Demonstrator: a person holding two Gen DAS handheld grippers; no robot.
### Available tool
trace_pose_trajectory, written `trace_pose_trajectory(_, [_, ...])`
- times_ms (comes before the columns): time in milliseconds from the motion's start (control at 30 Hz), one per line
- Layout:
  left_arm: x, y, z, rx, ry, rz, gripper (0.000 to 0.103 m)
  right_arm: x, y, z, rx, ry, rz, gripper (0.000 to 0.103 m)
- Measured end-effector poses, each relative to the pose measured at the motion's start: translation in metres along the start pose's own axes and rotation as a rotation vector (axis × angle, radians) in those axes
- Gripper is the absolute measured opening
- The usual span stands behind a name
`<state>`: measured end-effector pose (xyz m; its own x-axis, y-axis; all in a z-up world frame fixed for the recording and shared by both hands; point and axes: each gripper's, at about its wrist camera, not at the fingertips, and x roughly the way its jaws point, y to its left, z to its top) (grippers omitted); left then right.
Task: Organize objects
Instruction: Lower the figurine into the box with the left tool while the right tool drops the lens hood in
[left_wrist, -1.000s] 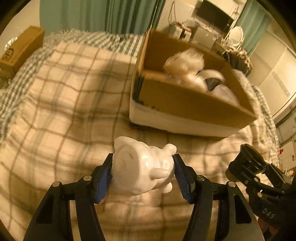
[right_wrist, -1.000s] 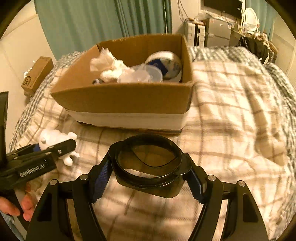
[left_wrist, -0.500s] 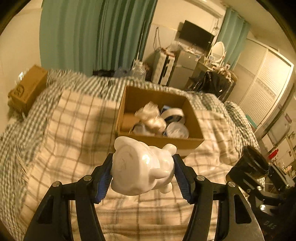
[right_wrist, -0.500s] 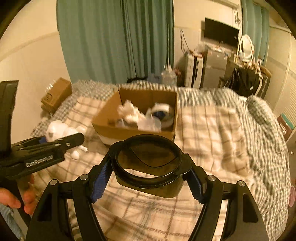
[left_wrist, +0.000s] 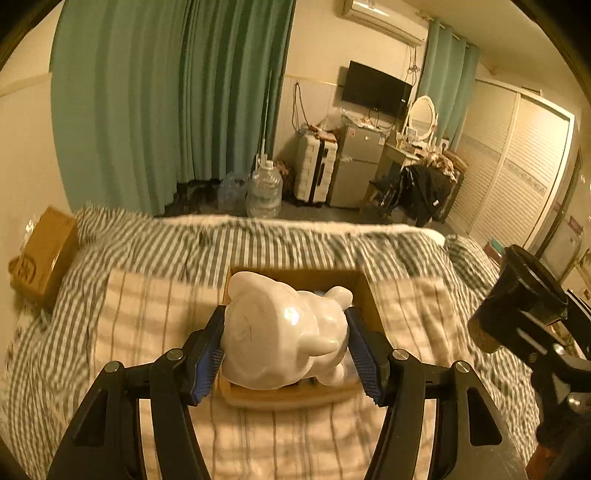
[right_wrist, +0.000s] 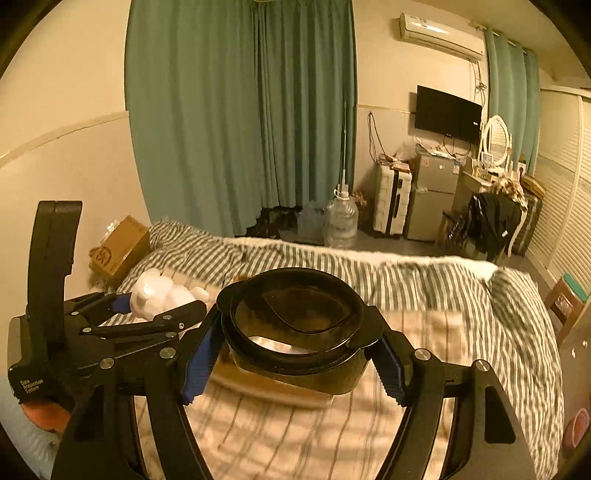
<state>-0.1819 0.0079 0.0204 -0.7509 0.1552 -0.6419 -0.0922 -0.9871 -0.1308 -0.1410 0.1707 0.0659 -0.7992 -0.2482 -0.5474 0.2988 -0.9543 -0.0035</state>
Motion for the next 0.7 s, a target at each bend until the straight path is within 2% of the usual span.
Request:
trace_pose_trajectory(167, [0.044, -0.003, 0.019, 0.036, 0.004, 0.034, 0.064, 0.051, -0.017, 0.025, 0.027, 0.025, 0.015, 0.073])
trace_pose_trajectory(333, [0.098, 0.002, 0.013, 0.040, 0.048, 0.044, 0.064, 0.113, -0.036, 0.030, 0.055, 0.078, 0.019, 0.073])
trace_pose_trajectory(500, [0.144, 0.008, -0.003, 0.055, 0.106, 0.055, 0.064, 0.163, -0.046, 0.014, 0.079, 0.133, 0.036, 0.073])
trace_pose_trajectory(700, [0.171, 0.009, -0.018, 0.075, 0.125, 0.055, 0.064, 0.199, -0.050, -0.008, 0.096, 0.169, 0.051, 0.073])
